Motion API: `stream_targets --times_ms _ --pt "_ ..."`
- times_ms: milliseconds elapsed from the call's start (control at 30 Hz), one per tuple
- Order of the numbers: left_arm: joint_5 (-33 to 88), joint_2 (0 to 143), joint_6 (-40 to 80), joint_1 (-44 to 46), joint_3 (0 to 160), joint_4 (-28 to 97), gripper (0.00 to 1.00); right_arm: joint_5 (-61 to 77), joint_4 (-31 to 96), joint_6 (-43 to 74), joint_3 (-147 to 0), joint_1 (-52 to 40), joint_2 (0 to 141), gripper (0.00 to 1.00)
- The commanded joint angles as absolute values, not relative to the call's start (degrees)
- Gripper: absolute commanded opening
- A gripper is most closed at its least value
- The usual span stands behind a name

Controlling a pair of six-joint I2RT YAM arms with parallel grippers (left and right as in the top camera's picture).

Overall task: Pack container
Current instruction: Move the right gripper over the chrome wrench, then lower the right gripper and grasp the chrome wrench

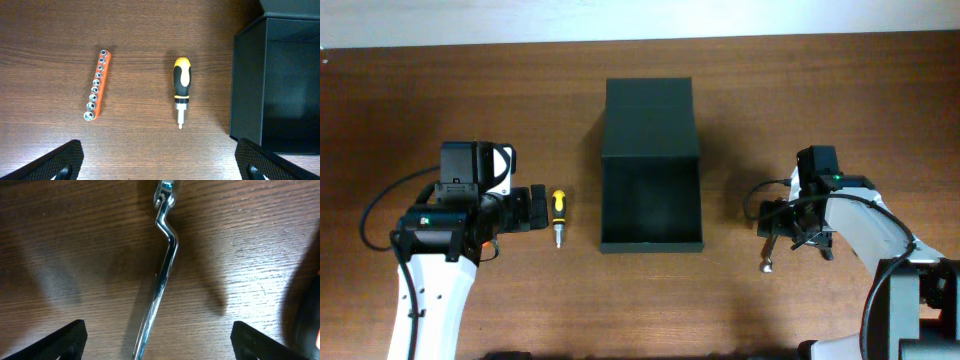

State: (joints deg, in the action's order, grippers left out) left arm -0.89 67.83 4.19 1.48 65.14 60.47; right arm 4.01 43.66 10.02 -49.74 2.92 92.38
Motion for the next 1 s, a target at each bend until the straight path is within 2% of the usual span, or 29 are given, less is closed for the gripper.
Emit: stream_targets --times_ms 0,333,733,967 --pt "-1.4 67.9 4.7 1.4 66.2 60.5 0.99 2.1 43.5 9.3 -49.4 2.8 93.6 0.89" --pt "-1.5 67.9 4.7 1.4 66.2 60.5 0.99 0.9 41.9 12.2 -49.4 -4.5 99.8 0.91" --pt "-1.5 67.9 4.7 1.4 66.2 60.5 0.99 1.5 40.3 13.0 -49.4 -4.9 101.7 0.9" --pt "-1.5 67.9 4.7 1.4 66.2 60.5 0.99 1.9 39.7 16.5 -49.4 -4.9 101.7 0.79"
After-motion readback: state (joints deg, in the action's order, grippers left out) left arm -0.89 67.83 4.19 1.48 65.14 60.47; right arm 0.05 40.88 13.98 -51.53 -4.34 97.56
